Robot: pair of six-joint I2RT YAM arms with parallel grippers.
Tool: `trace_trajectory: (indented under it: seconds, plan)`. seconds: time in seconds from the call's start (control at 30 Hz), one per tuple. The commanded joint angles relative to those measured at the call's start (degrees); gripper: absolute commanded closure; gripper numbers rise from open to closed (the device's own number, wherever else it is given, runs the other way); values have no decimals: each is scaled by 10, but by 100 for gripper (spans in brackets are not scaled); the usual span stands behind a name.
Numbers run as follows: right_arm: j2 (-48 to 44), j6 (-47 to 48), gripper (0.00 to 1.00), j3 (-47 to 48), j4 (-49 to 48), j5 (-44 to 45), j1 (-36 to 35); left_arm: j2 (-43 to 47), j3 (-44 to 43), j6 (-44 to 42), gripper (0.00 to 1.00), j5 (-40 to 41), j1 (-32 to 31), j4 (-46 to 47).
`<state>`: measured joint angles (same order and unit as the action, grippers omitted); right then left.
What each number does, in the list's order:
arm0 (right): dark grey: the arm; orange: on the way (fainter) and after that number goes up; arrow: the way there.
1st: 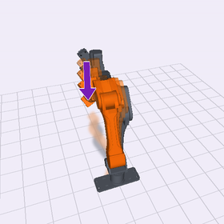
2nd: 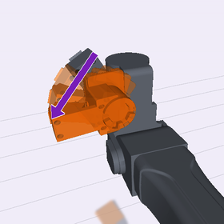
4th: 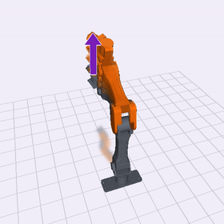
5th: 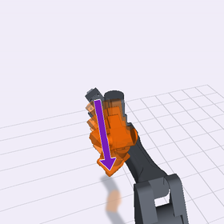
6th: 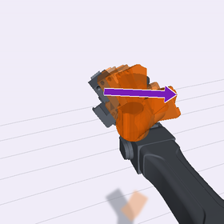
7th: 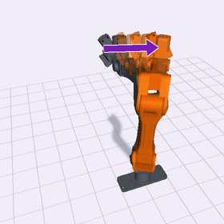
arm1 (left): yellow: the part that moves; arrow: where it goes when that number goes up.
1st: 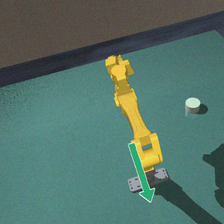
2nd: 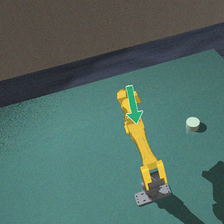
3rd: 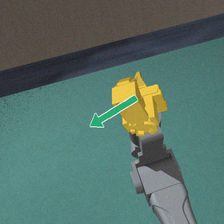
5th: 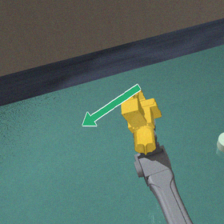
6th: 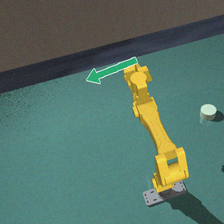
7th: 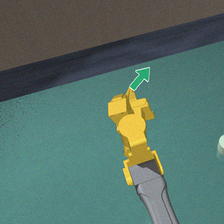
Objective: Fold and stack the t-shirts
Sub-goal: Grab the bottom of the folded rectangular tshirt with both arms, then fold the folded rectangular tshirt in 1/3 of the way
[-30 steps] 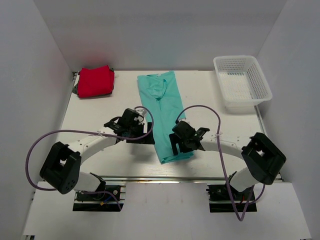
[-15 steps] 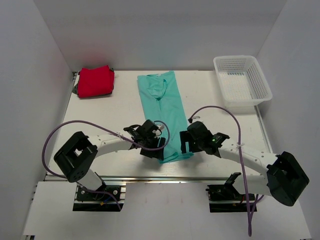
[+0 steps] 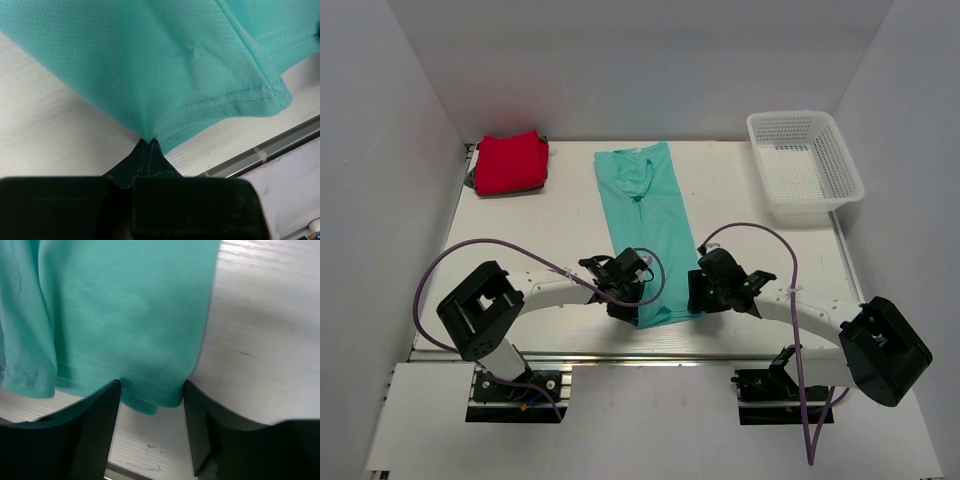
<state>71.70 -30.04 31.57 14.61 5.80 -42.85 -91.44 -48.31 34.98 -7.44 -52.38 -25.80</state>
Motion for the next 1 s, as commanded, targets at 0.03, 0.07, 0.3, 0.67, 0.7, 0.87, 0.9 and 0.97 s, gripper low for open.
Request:
trace_trajectory:
  seconds: [0.03,0.07,0.3,0.67,0.7,0.87,0.9,0.97]
  plan:
    - [-24,-10,59,-15,-16,-75,-1,13,-7,9,100,22,-18,-43]
    - [-34,-7,69,-19,-23,-83,0,20,-14,9,100,22,-23,-43]
    - [-82,12,100,2,-29,-86,0,84,-47,-2,100,63,-28,-68]
    - [-13,-33,100,109,-27,66,16,78,-136,26,100,194,37,-97]
    - [-10,-36,100,118,-25,69,20,72,-136,26,100,194,45,-97]
    - [43,-18,100,191,-22,92,31,53,-173,12,100,206,97,-92]
    - [51,-11,100,200,-24,95,33,53,-181,11,100,206,104,-84]
    - [89,7,100,249,-20,105,40,48,-198,-8,100,212,124,-76]
